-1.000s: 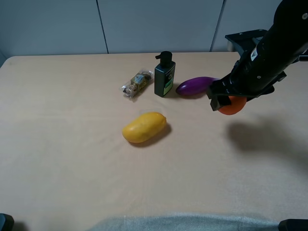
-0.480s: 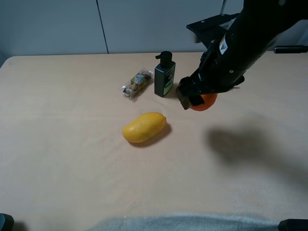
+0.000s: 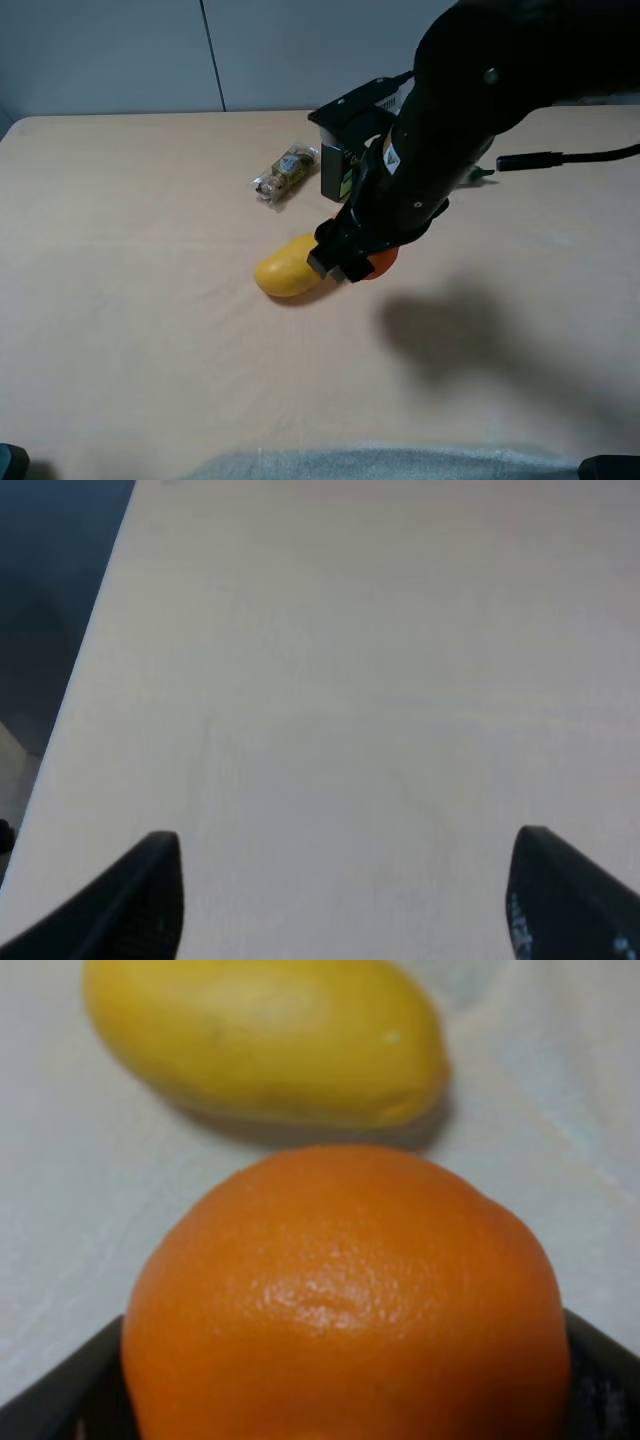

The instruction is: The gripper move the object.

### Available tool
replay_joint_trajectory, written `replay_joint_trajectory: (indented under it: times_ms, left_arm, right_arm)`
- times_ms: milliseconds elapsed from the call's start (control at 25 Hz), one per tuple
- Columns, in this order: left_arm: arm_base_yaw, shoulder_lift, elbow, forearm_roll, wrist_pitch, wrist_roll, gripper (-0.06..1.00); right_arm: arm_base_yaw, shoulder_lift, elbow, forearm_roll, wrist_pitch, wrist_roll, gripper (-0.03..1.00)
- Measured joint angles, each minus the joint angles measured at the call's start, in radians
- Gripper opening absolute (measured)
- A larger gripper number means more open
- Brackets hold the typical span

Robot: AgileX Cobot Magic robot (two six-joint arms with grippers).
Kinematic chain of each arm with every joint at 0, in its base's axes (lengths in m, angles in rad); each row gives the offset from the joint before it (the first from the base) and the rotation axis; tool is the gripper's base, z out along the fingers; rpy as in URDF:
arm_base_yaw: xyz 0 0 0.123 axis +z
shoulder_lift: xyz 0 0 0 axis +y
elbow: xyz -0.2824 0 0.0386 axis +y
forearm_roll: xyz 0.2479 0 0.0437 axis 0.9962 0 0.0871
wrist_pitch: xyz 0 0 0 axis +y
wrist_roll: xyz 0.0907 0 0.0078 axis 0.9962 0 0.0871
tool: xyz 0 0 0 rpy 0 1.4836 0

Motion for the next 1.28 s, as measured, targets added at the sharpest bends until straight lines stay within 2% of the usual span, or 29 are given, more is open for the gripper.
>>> replay_joint_trajectory:
  times_ms: [120,760,960,1280]
  left_arm:
    - [0.0,0.0,0.0,0.0,0.0,0.0,0.74]
    - [0.0,0.0,0.0,0.0,0.0,0.0,0.74]
    - [0.0,0.0,0.0,0.0,0.0,0.0,0.74]
    - [0.0,0.0,0.0,0.0,0.0,0.0,0.74]
  right_arm:
    - [0.025,0.018,0.0,0.011,-0.015,0.006,0.56]
    - [0.026,0.052,0.0,0.026,-0.038,0.01,0.56]
    - [0.063,0.057,0.0,0.021,-0.056,0.01,0.56]
    - [0.072,0.165,0.0,0.026,-0.063,0.01,0.56]
